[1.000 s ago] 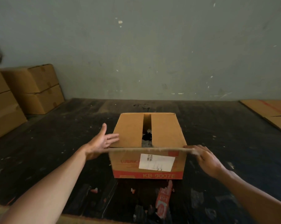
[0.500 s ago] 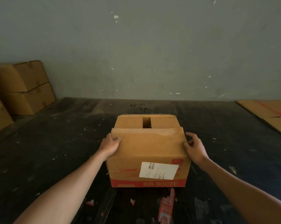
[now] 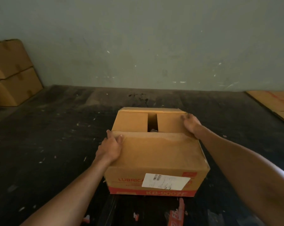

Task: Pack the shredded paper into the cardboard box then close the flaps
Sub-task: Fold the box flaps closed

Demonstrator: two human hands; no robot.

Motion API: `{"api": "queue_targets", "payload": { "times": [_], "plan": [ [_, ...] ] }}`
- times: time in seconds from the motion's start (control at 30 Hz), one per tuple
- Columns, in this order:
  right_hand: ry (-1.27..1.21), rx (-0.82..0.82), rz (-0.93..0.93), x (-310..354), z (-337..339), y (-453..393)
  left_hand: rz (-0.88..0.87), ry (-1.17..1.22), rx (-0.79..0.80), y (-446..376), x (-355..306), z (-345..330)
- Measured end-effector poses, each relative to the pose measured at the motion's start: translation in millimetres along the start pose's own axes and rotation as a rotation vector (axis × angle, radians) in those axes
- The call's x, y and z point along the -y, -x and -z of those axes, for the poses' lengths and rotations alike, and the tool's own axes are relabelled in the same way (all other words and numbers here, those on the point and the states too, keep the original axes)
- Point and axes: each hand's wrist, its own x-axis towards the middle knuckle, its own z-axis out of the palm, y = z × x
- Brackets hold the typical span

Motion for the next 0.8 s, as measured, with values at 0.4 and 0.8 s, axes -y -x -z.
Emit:
{"api": "queue_targets", "payload": {
  "times": [0.4, 0.8],
  "plan": [
    [-0.570, -0.072, -0.144, 24.9, 2.5, -63.6, -0.002, -0.077, -0.013, -7.7, 3.0, -6.5],
    [-0.367, -0.145, 0.273, 6.4, 18.9, 27.3, 0.019, 0.071, -0.002, 4.3, -2.0, 2.3]
  ]
}}
